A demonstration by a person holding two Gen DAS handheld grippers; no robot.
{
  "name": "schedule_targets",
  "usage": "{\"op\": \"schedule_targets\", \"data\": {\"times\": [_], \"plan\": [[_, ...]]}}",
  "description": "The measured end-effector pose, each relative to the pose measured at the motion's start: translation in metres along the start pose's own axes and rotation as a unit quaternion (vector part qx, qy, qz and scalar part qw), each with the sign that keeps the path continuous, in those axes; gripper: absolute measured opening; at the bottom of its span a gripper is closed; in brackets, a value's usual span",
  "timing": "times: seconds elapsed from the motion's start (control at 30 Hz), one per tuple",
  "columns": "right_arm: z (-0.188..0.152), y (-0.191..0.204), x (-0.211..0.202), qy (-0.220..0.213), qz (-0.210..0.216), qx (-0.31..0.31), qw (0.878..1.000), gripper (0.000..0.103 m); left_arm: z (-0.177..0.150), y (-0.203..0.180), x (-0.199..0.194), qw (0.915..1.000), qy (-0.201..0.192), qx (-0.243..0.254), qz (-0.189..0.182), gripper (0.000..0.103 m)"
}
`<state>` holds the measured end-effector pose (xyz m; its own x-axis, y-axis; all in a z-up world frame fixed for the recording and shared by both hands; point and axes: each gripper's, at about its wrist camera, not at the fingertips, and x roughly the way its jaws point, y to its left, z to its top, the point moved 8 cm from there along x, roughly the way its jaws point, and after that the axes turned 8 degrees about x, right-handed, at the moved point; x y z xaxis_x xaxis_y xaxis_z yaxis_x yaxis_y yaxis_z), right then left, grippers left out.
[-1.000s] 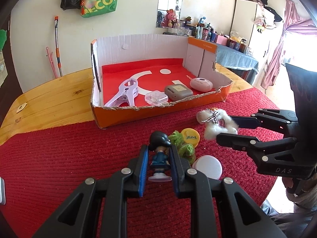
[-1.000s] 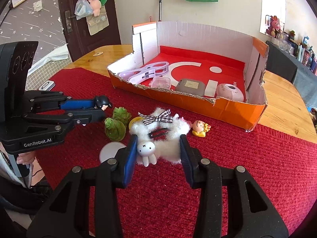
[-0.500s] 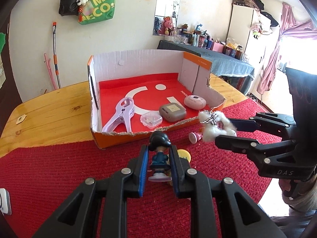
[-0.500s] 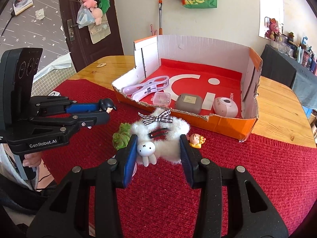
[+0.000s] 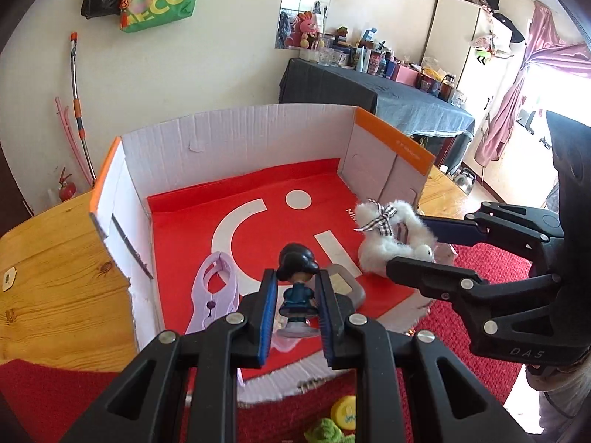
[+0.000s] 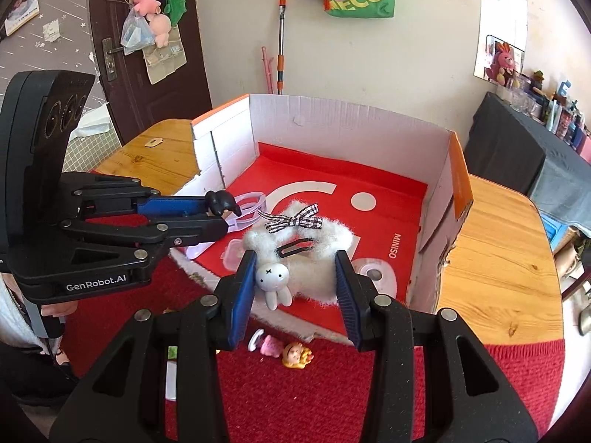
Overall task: Organize objects
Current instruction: 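Carry the figurine with the left tool while the right tool carries the plush into the box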
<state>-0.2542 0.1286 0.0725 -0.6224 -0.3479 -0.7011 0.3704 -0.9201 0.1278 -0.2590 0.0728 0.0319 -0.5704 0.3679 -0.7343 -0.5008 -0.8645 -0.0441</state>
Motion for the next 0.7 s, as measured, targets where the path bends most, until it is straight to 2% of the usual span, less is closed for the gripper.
{"op": "schedule_targets", "data": {"times": [0.17,0.33,0.7], "plan": [[0.018,-0.021,0.032,0.036,-0.017,0.004,0.999,0.039,0.013,0.01,0.032,0.9995,0.032,-0.004,0.001,0.022],[0.021,-0.035,0.06,0.078,-0.036,-0.003,0.996,0.039,0.01,0.017,0.06,0.9977,0.065,-0.017,-0.013,0.022],[0.013,-0.042,0.096,0.14,-0.044,-0.016,0.989,0.039,0.006,0.019,0.08,0.9962,0.087,-0.011,-0.005,0.022]]}}
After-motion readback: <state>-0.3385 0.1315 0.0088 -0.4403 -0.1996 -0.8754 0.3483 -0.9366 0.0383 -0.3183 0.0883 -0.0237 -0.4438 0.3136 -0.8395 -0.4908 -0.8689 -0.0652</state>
